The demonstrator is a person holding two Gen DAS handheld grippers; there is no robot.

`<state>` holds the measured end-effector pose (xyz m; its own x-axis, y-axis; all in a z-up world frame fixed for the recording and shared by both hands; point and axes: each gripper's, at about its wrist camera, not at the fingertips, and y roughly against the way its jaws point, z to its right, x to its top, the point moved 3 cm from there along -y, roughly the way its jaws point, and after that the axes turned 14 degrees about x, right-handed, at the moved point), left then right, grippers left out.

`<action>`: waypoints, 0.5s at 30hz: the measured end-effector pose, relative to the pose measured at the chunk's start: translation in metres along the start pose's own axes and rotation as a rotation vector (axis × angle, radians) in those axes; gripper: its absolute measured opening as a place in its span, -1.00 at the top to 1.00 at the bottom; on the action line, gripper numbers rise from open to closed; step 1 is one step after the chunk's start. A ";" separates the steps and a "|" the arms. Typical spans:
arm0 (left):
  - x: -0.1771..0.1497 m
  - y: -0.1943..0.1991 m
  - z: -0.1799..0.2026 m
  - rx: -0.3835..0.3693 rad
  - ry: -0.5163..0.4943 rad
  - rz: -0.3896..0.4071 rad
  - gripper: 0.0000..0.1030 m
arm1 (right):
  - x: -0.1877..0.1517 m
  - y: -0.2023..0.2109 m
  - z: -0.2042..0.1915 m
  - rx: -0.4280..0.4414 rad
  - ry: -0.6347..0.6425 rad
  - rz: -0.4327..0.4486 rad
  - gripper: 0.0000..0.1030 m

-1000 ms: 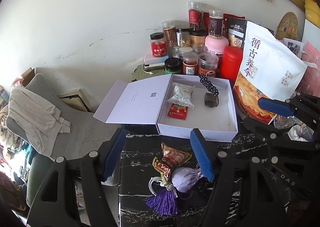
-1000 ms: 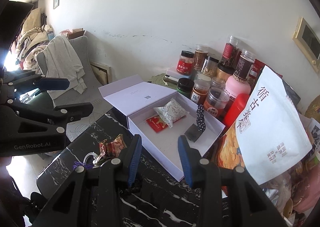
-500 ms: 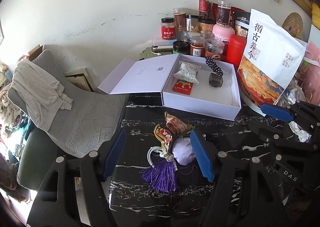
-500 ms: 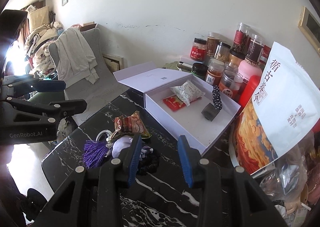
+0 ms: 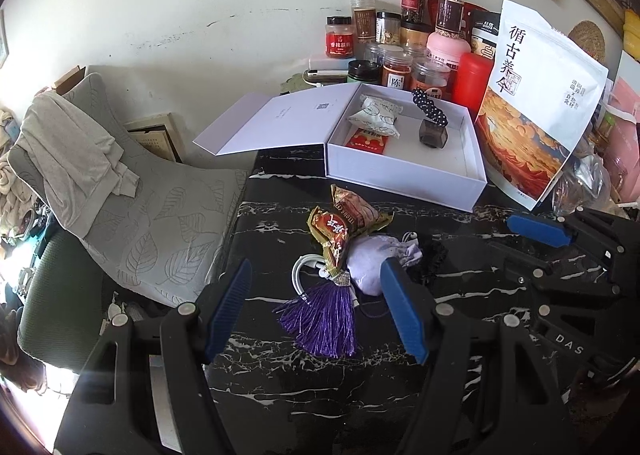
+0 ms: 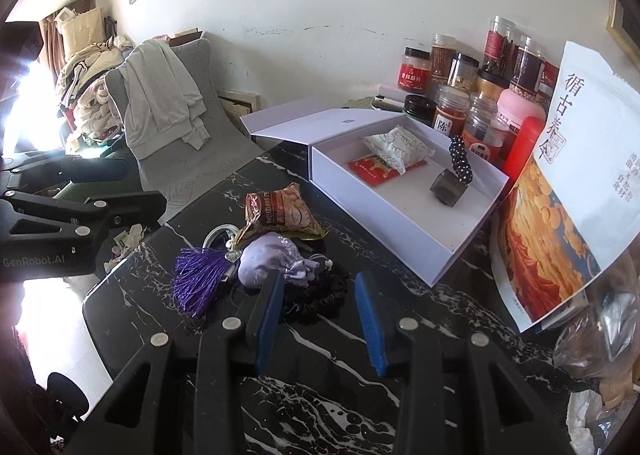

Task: Organize objects
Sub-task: 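Open the right tool on the scrunchie and withdraw both tools toward the table items, then grasp the lavender drawstring sachet with the left tool while the right tool grasps the black fabric item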

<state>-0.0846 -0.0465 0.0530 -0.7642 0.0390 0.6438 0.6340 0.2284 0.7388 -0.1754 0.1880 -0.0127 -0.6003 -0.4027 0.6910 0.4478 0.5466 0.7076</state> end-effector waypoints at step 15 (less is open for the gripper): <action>-0.016 -0.055 0.021 -0.107 -0.043 -0.055 -0.27 | -0.020 -0.046 0.019 0.064 -0.056 -0.075 0.13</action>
<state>-0.1095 -0.0394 -0.0025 -0.8013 0.0712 0.5940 0.5979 0.1262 0.7915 -0.1965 0.1844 -0.0618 -0.6672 -0.4036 0.6260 0.3583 0.5630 0.7448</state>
